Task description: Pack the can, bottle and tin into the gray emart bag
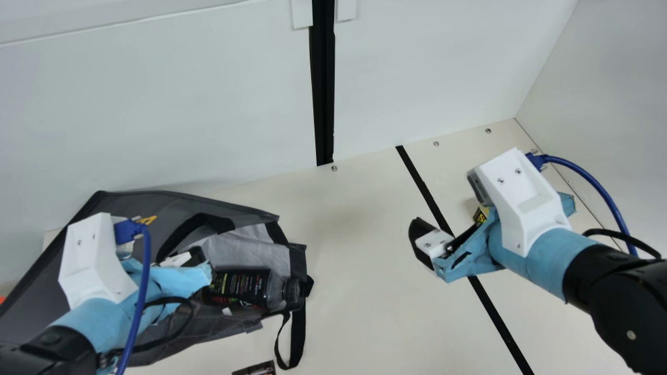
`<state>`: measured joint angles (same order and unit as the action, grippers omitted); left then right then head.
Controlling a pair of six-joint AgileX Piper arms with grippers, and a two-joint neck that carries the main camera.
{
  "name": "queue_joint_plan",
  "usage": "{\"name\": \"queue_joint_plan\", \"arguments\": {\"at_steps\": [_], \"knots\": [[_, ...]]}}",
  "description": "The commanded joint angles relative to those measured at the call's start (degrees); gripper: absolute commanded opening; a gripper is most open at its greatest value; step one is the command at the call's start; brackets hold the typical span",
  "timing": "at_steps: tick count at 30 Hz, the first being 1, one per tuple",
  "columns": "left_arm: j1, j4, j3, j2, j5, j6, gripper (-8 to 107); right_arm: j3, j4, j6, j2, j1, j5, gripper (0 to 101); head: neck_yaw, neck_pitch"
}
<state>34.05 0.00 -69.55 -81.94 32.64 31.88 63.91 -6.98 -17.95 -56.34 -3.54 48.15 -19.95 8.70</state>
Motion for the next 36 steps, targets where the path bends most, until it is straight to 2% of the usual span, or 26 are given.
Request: {"name": "queue_joint_plan", "arguments": {"at_steps": [1, 12, 36], "knots": [[0.0, 0.0, 0.0, 0.0, 0.0, 0.0, 10, 0.09, 0.81, 0.72, 0.2, -0.5, 0.62, 91, -0.05, 1.3], [0.0, 0.0, 0.0, 0.0, 0.0, 0.0, 10, 0.97, 4.81, 3.94, 1.83, -3.75, 3.47, 91, -0.05, 1.3], [0.0, 0.0, 0.0, 0.0, 0.0, 0.0, 10, 3.0, 9.9, 6.65, 5.12, -9.23, 9.55, 91, -0.05, 1.3]]}}
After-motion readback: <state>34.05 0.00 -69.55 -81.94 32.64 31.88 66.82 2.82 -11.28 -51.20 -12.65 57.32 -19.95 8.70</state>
